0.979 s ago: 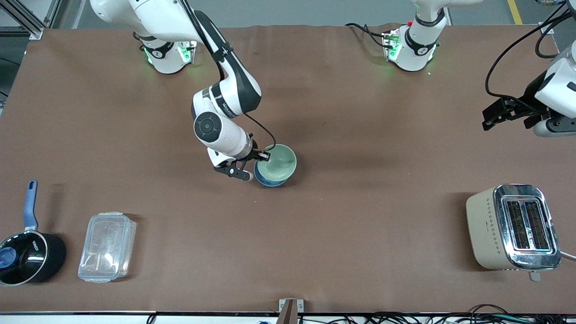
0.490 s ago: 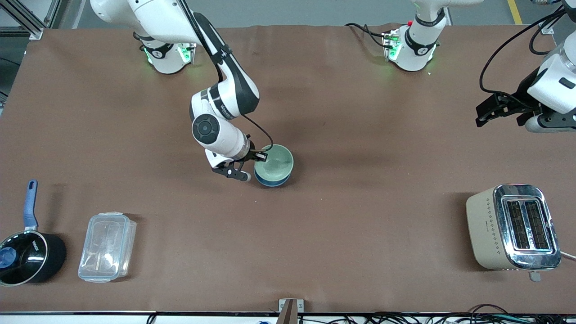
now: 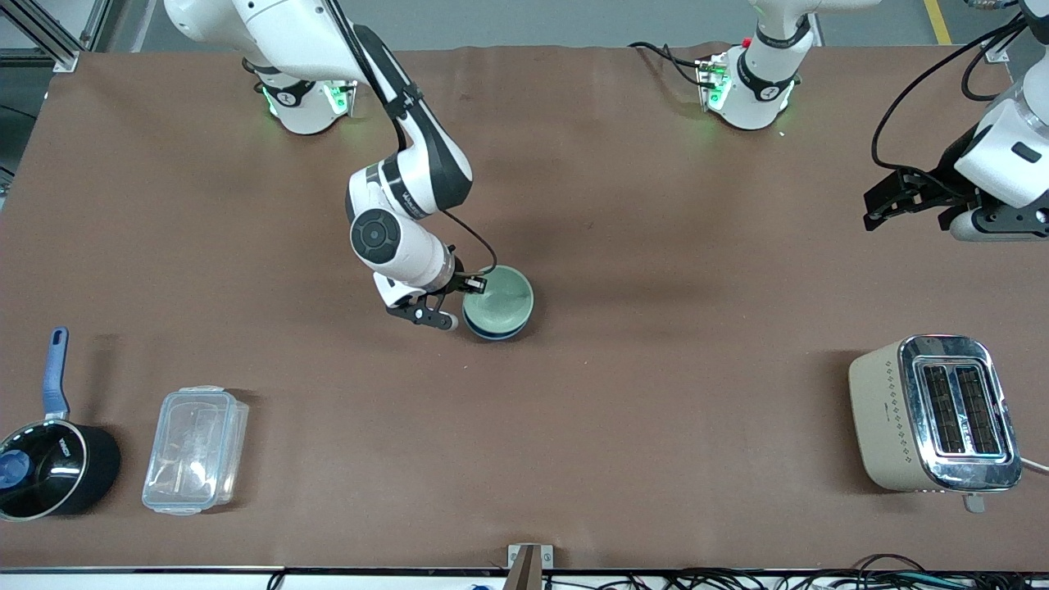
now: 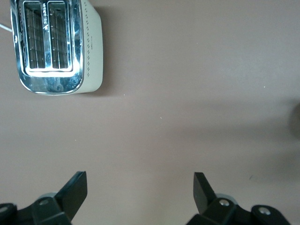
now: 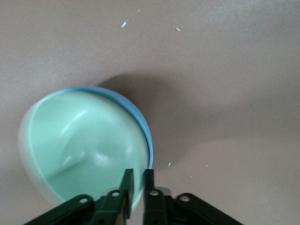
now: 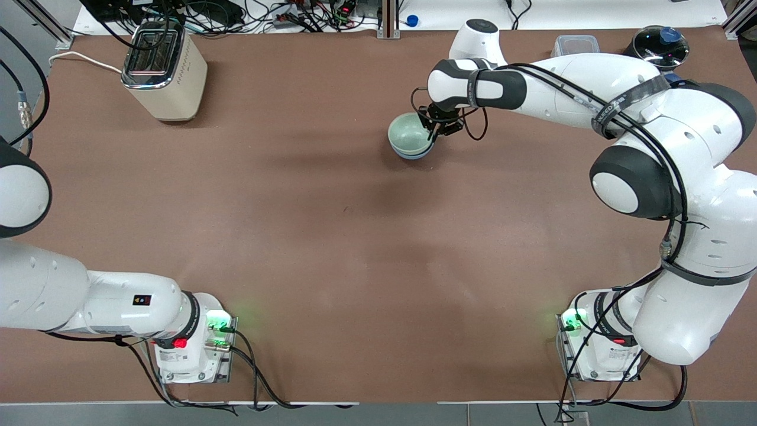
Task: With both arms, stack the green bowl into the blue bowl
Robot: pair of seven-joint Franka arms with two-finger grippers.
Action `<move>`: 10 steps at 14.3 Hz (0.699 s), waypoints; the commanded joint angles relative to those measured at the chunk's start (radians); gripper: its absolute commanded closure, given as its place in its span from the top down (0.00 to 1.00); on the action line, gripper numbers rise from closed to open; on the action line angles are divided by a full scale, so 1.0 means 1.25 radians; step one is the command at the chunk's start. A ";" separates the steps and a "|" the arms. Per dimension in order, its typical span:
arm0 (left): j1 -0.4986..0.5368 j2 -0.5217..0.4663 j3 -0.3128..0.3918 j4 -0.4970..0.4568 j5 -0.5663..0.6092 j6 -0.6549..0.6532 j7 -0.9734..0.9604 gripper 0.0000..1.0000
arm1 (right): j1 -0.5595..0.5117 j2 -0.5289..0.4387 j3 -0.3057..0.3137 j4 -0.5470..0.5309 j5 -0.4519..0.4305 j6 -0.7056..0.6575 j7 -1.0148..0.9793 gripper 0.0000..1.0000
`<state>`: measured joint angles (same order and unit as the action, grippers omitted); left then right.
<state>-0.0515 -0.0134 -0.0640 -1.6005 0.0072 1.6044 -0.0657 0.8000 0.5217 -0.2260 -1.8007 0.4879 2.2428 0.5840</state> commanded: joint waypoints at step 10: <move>-0.002 -0.042 -0.002 -0.017 -0.012 -0.008 0.016 1.00 | -0.050 -0.145 -0.167 0.005 -0.061 -0.083 -0.085 1.00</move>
<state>-0.0526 -0.0410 -0.0644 -1.6079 0.0072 1.6009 -0.0450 0.7463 0.4479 -0.3662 -1.7664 0.4535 2.2040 0.5199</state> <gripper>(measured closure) 0.000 0.000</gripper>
